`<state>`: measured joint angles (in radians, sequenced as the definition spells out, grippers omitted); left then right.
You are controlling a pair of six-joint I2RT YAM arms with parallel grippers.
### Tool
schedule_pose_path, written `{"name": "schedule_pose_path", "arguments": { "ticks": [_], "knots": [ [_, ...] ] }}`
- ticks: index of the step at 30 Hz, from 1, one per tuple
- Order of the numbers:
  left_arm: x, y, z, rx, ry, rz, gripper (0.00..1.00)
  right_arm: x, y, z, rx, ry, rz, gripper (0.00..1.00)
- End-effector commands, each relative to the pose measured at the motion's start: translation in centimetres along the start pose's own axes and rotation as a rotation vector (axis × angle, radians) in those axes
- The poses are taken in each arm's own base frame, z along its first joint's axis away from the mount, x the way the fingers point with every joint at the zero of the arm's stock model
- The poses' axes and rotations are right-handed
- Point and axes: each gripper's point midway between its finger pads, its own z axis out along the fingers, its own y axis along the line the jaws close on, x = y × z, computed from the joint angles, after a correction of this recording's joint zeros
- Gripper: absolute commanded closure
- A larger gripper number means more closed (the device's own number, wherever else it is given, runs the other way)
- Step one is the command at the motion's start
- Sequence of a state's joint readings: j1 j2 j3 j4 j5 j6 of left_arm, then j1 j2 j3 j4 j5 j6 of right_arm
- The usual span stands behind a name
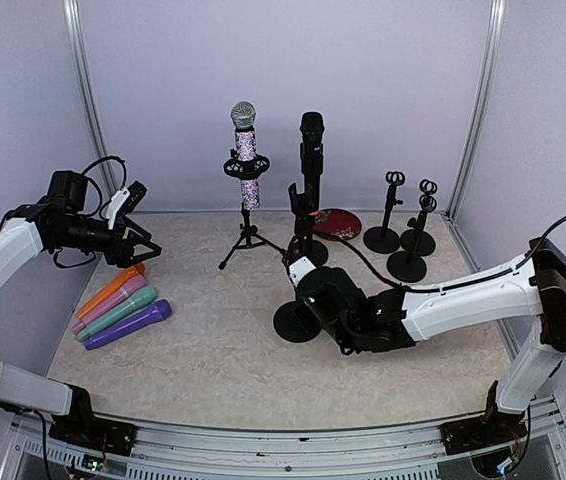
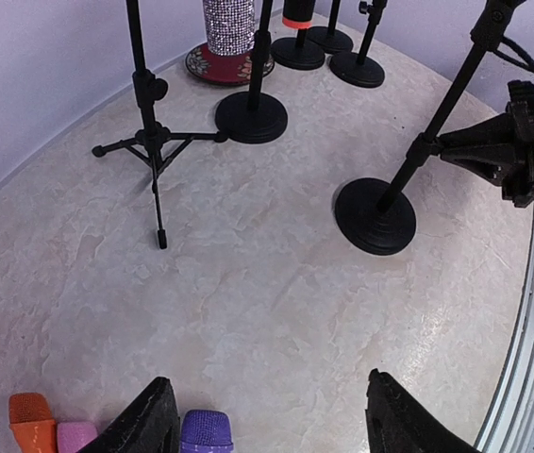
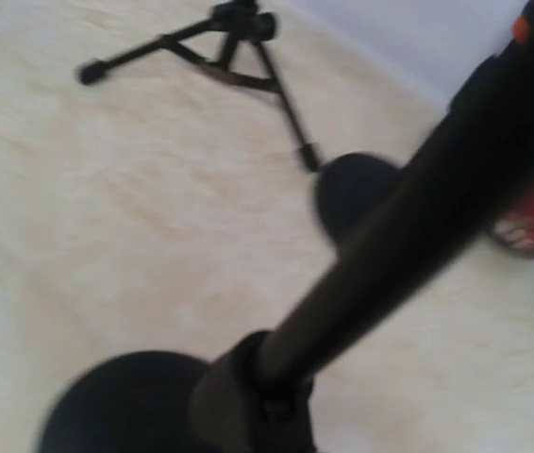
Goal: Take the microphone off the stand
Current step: Unscrew the knob on the stand of the microphone stand.
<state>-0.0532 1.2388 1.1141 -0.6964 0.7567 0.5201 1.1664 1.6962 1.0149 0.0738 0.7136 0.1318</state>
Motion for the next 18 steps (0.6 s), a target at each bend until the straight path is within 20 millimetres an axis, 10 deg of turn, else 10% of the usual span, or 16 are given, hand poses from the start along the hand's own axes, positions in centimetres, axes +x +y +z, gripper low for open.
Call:
{"name": "schedule_pose_path", "arguments": {
  "ticks": [1,9,18],
  "knots": [
    [-1.1,-0.3,-0.3,0.018,-0.019,0.001,0.35,8.0,-0.3,0.6,0.192,0.218,-0.488,1.0],
    [-0.7,-0.4,-0.3,0.02,-0.01,0.005,0.35,7.7,0.3,0.7,0.297,0.219,-0.764,1.0],
    [-0.6,-0.6,-0.3,0.023,-0.007,0.011,0.35,3.7,1.1,-0.6,0.318,0.137,-0.704,0.47]
  ]
}}
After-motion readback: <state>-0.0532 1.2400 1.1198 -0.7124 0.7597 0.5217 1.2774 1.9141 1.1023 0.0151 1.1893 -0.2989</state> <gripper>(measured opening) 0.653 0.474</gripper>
